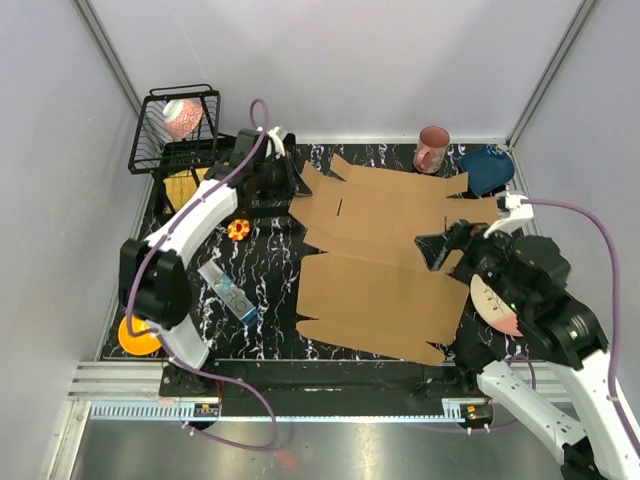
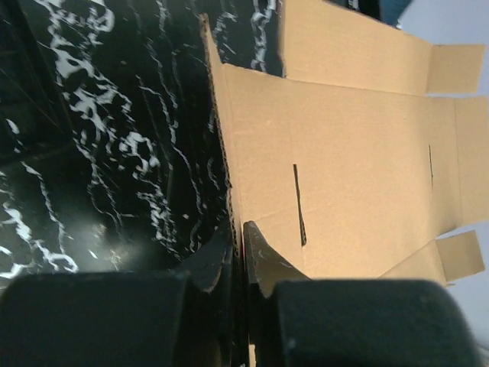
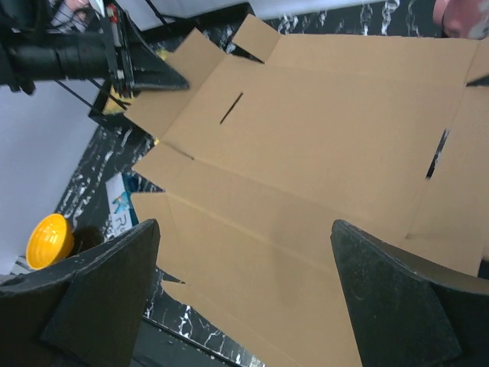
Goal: Fold the paper box
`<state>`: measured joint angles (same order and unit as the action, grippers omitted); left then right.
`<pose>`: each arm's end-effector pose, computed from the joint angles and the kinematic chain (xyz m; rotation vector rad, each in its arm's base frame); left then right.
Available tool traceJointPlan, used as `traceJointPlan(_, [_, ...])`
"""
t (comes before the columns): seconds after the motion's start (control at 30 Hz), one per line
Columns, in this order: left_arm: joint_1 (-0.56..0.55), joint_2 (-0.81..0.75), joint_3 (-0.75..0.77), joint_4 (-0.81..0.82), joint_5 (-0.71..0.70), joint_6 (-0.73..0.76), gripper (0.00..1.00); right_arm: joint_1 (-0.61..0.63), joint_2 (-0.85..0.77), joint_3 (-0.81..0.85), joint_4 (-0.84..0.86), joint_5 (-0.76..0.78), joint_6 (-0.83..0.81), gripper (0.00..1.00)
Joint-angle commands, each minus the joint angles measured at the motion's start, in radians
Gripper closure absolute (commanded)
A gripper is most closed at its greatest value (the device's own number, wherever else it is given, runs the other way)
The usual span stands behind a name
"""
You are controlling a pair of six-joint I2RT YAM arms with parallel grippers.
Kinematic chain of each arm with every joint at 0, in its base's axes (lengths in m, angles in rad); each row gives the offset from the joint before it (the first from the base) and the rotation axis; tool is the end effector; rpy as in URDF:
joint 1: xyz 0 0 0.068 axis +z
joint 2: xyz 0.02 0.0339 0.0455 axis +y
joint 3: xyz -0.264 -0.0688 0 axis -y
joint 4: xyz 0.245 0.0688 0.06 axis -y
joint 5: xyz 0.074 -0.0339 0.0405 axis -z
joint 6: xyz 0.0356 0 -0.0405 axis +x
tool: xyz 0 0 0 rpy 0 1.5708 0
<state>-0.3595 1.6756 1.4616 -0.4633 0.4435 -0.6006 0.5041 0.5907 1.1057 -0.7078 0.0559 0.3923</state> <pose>0.3527 -0.1489 0.3161 -0.0307 2.3698 -0.9925 0.0814 0.0427 0.4124 -0.0592 1.8015 0.5978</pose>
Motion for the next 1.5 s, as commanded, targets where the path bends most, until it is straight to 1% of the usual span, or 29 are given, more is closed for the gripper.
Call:
traceJointPlan(0.0, [-0.002, 0.078, 0.1, 0.035, -0.106, 0.081, 0.85, 0.004, 0.047, -0.058, 0.126, -0.011, 0.046, 0.0])
traceJointPlan(0.03, [-0.002, 0.084, 0.111, 0.041, -0.124, 0.088, 0.75, 0.005, 0.052, -0.066, 0.136, -0.014, 0.051, 0.0])
traceJointPlan(0.1, [0.005, 0.082, 0.138, 0.041, -0.156, 0.094, 0.66, 0.004, 0.061, -0.084, 0.143, -0.019, 0.054, 0.0])
traceJointPlan(0.13, [0.01, 0.076, 0.146, 0.038, -0.172, 0.094, 0.54, 0.005, 0.061, -0.09, 0.148, -0.015, 0.054, 0.0])
traceJointPlan(0.2, [0.019, 0.03, 0.148, 0.044, -0.238, 0.094, 0.38, 0.005, 0.066, -0.096, 0.148, -0.007, 0.057, 0.0])
traceJointPlan(0.23, [0.021, 0.012, 0.144, 0.049, -0.262, 0.104, 0.24, 0.005, 0.066, -0.099, 0.151, -0.01, 0.057, 0.0])
traceJointPlan(0.27, [0.022, -0.032, 0.14, 0.049, -0.308, 0.108, 0.16, 0.005, 0.069, -0.105, 0.153, -0.01, 0.059, 0.0])
traceJointPlan(0.3, [0.022, -0.054, 0.126, 0.051, -0.328, 0.11, 0.03, 0.004, 0.069, -0.109, 0.156, -0.011, 0.062, 0.0])
traceJointPlan(0.33, [0.022, -0.097, 0.115, 0.043, -0.342, 0.107, 0.01, 0.004, 0.07, -0.116, 0.16, -0.011, 0.063, 0.0])
traceJointPlan(0.4, [0.021, -0.149, 0.056, 0.02, -0.365, 0.085, 0.01, 0.005, 0.069, -0.127, 0.168, -0.019, 0.071, 0.0])
traceJointPlan(0.47, [0.008, -0.238, -0.028, 0.025, -0.348, 0.016, 0.01, 0.005, 0.066, -0.148, 0.172, -0.021, 0.075, 0.0])
traceJointPlan(0.5, [-0.005, -0.269, -0.135, 0.032, -0.347, -0.01, 0.01, 0.004, 0.063, -0.158, 0.179, -0.025, 0.079, 0.0])
traceJointPlan(0.53, [-0.05, -0.328, -0.191, 0.037, -0.353, -0.055, 0.01, 0.004, 0.058, -0.173, 0.182, -0.027, 0.082, 0.0])
traceJointPlan(0.57, [-0.082, -0.356, -0.251, 0.044, -0.397, -0.082, 0.01, 0.005, 0.058, -0.182, 0.183, -0.03, 0.085, 0.0])
traceJointPlan(0.6, [-0.119, -0.382, -0.365, 0.072, -0.419, -0.103, 0.01, 0.005, 0.058, -0.191, 0.189, -0.036, 0.086, 0.0])
traceJointPlan(0.63, [-0.197, -0.425, -0.418, 0.083, -0.44, -0.16, 0.01, 0.005, 0.054, -0.208, 0.189, -0.04, 0.091, 0.0])
traceJointPlan(0.7, [-0.266, -0.459, -0.559, 0.127, -0.505, -0.218, 0.01, 0.005, 0.057, -0.221, 0.194, -0.05, 0.097, 0.0])
traceJointPlan(0.73, [-0.321, -0.493, -0.602, 0.146, -0.523, -0.29, 0.01, 0.005, 0.058, -0.228, 0.195, -0.054, 0.099, 0.0])
traceJointPlan(0.77, [-0.344, -0.51, -0.65, 0.175, -0.546, -0.322, 0.01, 0.005, 0.058, -0.23, 0.195, -0.054, 0.1, 0.0])
traceJointPlan(0.8, [-0.366, -0.527, -0.744, 0.248, -0.561, -0.353, 0.01, 0.005, 0.058, -0.23, 0.2, -0.053, 0.105, 0.0])
traceJointPlan(0.87, [-0.403, -0.565, -0.843, 0.345, -0.582, -0.43, 0.01, 0.005, 0.057, -0.237, 0.206, -0.053, 0.111, 0.0])
traceJointPlan(0.9, [-0.404, -0.57, -0.93, 0.456, -0.571, -0.445, 0.01, 0.005, 0.058, -0.239, 0.214, -0.086, 0.115, 0.0])
traceJointPlan(0.97, [-0.406, -0.548, -0.997, 0.521, -0.562, -0.462, 0.01, 0.005, 0.057, -0.241, 0.214, -0.099, 0.125, 0.01])
traceJointPlan(1.07, [-0.411, -0.466, -1.017, 0.574, -0.516, -0.43, 0.02, 0.004, 0.046, -0.245, 0.206, -0.103, 0.128, 0.0])
traceJointPlan(1.17, [-0.418, -0.378, -1.046, 0.777, -0.409, -0.427, 0.05, 0.005, 0.035, -0.25, 0.194, -0.096, 0.129, 0.01])
traceJointPlan(1.3, [-0.438, -0.22, -1.046, 0.932, -0.292, -0.436, 0.08, 0.005, 0.021, -0.248, 0.182, -0.1, 0.134, 0.01])
traceJointPlan(1.4, [-0.443, -0.105, -1.024, 0.977, -0.232, -0.429, 0.18, 0.007, 0.006, -0.247, 0.165, -0.094, 0.134, 0.0])
traceJointPlan(1.43, [-0.443, -0.081, -1.029, 1.005, -0.209, -0.433, 0.27, 0.005, 0.001, -0.247, 0.162, -0.093, 0.134, 0.01])
traceJointPlan(1.47, [-0.443, -0.064, -1.046, 1.069, -0.197, -0.444, 0.42, 0.005, -0.002, -0.247, 0.153, -0.091, 0.134, 0.01])
